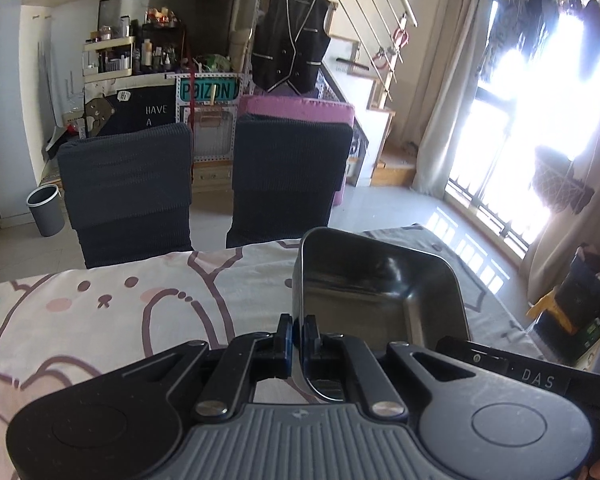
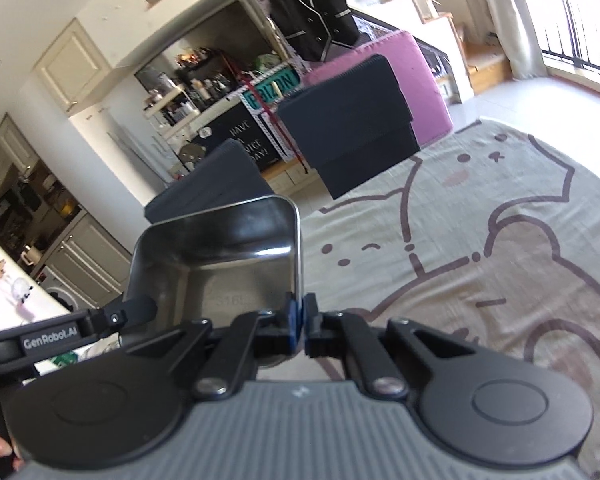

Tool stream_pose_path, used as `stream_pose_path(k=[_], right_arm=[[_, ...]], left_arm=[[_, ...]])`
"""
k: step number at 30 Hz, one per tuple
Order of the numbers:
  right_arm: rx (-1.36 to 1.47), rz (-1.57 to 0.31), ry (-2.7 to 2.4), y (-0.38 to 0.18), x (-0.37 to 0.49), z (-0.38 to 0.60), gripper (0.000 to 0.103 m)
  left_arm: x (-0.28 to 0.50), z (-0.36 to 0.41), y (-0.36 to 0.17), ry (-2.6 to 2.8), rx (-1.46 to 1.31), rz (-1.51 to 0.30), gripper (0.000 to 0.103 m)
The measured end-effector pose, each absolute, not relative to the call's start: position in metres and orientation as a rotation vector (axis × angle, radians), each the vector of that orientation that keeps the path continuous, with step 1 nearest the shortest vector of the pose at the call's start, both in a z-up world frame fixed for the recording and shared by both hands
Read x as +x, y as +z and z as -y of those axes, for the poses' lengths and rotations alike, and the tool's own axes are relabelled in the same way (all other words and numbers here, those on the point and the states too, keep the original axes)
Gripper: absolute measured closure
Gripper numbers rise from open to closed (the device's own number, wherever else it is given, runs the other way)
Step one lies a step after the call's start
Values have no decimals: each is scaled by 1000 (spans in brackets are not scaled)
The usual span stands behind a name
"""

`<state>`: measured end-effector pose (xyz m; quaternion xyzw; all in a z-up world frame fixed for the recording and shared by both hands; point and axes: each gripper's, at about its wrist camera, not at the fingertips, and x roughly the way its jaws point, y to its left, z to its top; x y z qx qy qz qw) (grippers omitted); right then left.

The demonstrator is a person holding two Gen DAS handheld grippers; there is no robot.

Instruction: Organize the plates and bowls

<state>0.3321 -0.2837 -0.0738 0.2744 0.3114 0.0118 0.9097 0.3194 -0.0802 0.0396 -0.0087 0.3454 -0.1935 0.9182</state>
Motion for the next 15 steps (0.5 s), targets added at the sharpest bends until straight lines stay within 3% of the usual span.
stream_pose_path(k=[15], right_arm=[[428, -597, 107, -59, 263, 267, 96]], left_arm=[[238, 42, 32, -403, -177, -655, 98]])
